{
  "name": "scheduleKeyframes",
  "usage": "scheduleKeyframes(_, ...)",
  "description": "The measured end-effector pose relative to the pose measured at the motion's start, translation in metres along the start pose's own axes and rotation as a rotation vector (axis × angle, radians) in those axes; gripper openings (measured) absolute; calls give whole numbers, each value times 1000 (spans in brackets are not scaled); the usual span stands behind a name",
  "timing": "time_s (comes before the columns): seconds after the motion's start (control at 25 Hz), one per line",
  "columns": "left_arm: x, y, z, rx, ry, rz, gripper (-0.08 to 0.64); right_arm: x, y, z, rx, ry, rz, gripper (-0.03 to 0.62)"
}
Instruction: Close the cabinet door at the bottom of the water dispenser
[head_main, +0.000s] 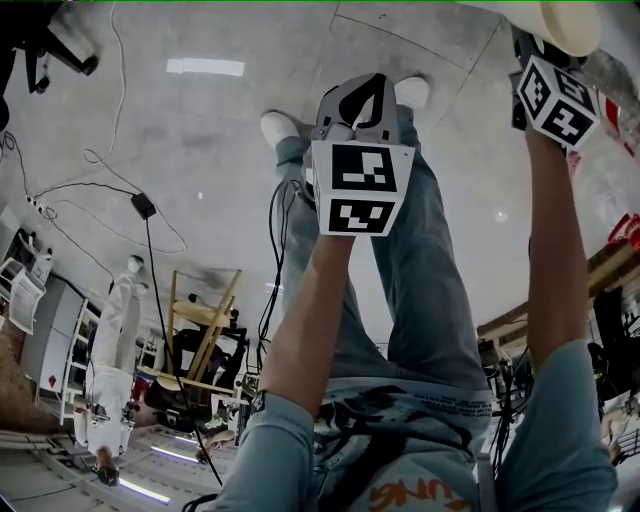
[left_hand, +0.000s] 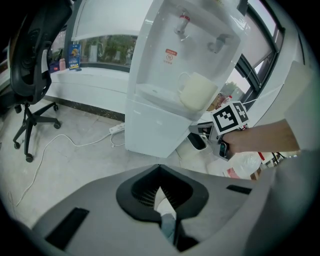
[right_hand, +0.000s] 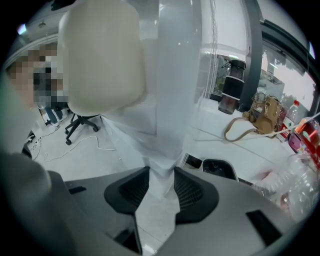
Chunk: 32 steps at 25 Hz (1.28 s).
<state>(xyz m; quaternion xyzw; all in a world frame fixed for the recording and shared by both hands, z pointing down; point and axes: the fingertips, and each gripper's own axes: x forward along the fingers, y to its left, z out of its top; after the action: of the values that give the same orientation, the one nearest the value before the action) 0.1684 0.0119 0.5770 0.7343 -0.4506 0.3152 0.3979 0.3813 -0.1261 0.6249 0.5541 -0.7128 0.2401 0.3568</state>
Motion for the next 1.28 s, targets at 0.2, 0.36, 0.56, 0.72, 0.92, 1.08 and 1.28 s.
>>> scheduleKeyframes(0.2, 0, 2, 0, -1, 2, 7, 11, 6, -7, 7, -33, -23, -1, 167)
scheduleKeyframes(0.36, -2, 1, -2, -3, 4, 11, 11, 6, -10, 9, -63, -26, -2, 155)
scheduleKeyframes(0.56, -4, -3, 2, 3, -2, 8, 11, 4, -8, 9, -32, -24, 3, 147)
scheduleKeyframes(0.72, -7, -7, 1, 10, -9, 2, 11, -4, -3, 1, 5, -24, 4, 144)
scheduleKeyframes(0.92, -17, -2, -2, 28, -8, 0, 11, -21, 19, -12, -5, -15, 34, 117)
scheduleKeyframes(1.08, -36, 5, -1, 60, -25, -13, 11, -43, 34, -24, 0, -3, 27, 107)
scheduleKeyframes(1.28, -73, 26, 9, 98, -54, -9, 11, -81, 64, -14, 89, -42, 6, 92)
